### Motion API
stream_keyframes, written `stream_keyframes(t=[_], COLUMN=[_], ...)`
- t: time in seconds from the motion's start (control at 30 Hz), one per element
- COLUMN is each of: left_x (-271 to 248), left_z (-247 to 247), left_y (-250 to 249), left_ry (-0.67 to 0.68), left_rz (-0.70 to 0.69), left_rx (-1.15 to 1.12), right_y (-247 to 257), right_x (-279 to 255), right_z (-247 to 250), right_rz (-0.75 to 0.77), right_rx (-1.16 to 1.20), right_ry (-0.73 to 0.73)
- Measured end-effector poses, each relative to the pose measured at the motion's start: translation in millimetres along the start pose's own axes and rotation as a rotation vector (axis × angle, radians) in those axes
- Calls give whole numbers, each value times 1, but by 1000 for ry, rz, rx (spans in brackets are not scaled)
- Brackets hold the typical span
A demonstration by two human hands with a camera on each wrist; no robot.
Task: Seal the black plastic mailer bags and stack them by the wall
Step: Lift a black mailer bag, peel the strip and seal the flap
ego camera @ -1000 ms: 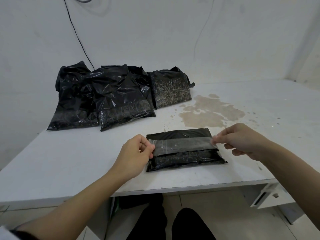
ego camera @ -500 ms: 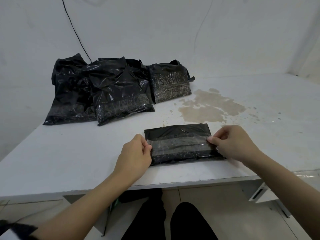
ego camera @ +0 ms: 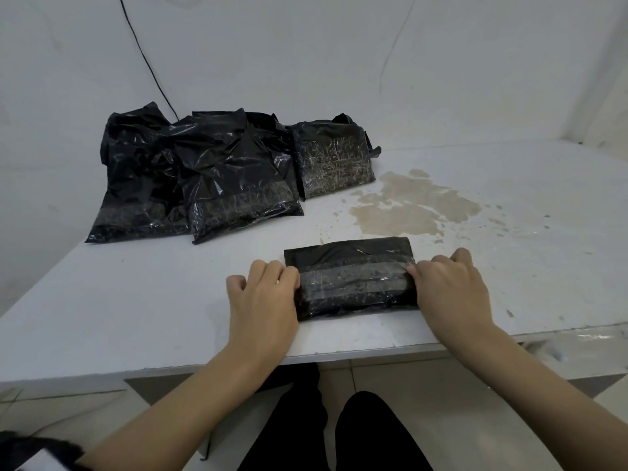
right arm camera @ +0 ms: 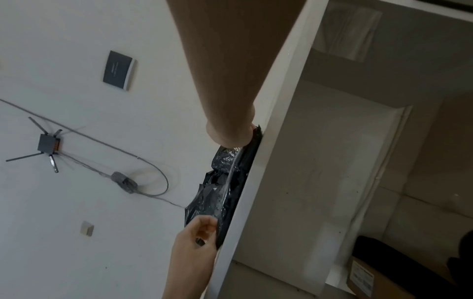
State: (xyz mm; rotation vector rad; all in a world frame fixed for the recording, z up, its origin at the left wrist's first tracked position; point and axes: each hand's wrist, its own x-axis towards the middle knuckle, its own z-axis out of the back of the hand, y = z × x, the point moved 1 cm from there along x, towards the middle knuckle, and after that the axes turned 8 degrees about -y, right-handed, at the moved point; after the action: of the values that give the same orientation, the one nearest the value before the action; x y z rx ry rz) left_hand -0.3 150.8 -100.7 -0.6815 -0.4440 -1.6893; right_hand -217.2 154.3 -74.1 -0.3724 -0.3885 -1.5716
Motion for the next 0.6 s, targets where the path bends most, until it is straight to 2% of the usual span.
stream_keyframes(t=[0.13,0.23,0.37,0.47,0.6], left_x=[9,23,45,54,58], left_z=[9,14,-3,-11,-14], left_y=[-4,-21,-41,-40,-29], left_ry=[104,298,502,556,542], left_rz=[-2,102,247,301,357], left_rx=[-15,90,203,157,70], right_y=[-9,2,19,21,21], right_x=[1,-1,0,3,1], right_z=[-5,2,3,0,3], right_rz=[-17,-101,-116,-142,-129], right_rx=[127,242,170,164,162], right_ry=[77,87,68,106,129])
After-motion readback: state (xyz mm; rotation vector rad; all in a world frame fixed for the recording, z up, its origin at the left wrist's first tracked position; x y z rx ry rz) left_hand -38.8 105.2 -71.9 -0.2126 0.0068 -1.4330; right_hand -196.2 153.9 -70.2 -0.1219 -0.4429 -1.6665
